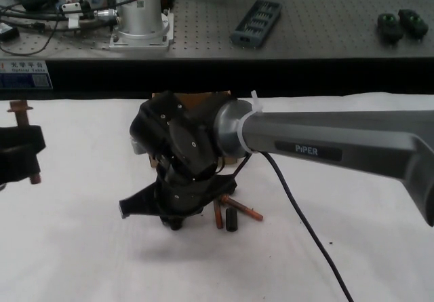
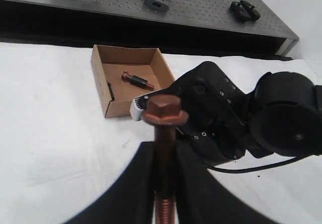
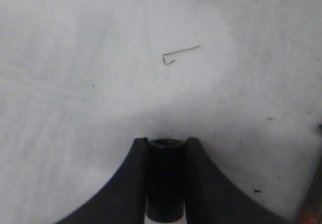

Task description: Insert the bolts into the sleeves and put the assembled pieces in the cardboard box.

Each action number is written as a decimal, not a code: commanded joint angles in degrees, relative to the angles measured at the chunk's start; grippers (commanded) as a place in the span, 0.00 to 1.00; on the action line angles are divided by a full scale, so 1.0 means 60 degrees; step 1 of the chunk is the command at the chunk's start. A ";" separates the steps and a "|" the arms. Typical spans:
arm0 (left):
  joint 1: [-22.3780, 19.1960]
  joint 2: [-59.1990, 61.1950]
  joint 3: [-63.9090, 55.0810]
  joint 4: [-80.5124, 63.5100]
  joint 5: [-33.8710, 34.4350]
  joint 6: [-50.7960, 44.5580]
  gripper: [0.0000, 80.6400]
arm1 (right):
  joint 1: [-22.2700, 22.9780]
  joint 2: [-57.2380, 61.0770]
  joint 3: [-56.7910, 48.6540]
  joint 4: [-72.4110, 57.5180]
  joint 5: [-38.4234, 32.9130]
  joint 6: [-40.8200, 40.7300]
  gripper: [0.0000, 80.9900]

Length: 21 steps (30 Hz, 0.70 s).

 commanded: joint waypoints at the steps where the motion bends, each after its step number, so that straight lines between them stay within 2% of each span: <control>1: 0.0030 0.0081 0.0065 -0.0456 0.0269 -0.0224 0.01 | -0.0089 0.0132 0.0099 0.1166 -0.0190 -0.0585 0.05; 8: 0.0030 0.0408 0.0091 -0.0497 0.0754 -0.0780 0.01 | -0.0115 0.0135 0.0099 0.2730 -0.0388 -0.0676 0.05; 15: 0.0030 0.0408 0.0091 -0.0590 0.0754 -0.0780 0.01 | -0.0115 0.0135 0.0099 0.3427 -0.1041 -0.1283 0.05; 21: 0.0030 0.0408 0.0091 -0.0610 0.0754 -0.0780 0.01 | -0.0115 0.0135 0.0099 0.3532 -0.1047 -0.1516 0.05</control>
